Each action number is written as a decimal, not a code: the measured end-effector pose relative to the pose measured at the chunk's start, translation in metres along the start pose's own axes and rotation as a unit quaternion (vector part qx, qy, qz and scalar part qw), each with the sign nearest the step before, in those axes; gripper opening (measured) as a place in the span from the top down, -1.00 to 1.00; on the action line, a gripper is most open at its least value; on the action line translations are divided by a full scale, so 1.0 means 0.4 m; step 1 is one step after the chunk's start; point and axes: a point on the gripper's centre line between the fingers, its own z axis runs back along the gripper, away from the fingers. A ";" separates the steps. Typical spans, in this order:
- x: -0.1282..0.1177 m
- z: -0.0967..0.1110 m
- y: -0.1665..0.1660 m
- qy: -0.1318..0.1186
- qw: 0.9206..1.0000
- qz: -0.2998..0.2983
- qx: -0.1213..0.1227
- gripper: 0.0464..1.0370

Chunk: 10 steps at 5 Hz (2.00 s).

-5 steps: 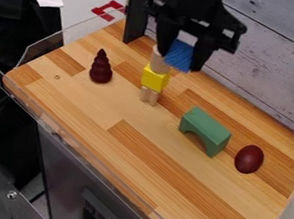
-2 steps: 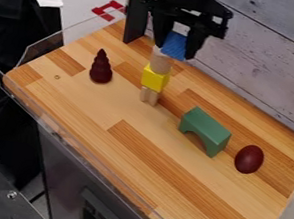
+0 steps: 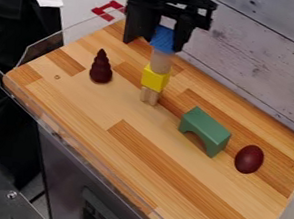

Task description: Put the blue triangle on top of the cylinder

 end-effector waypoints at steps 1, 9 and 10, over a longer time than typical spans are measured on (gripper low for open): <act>0.001 -0.012 0.001 0.004 1.000 0.001 0.001 -0.04; 0.012 -0.043 0.026 0.022 1.000 0.021 0.004 -0.74; 0.012 -0.018 0.023 0.012 1.000 0.021 0.015 -0.94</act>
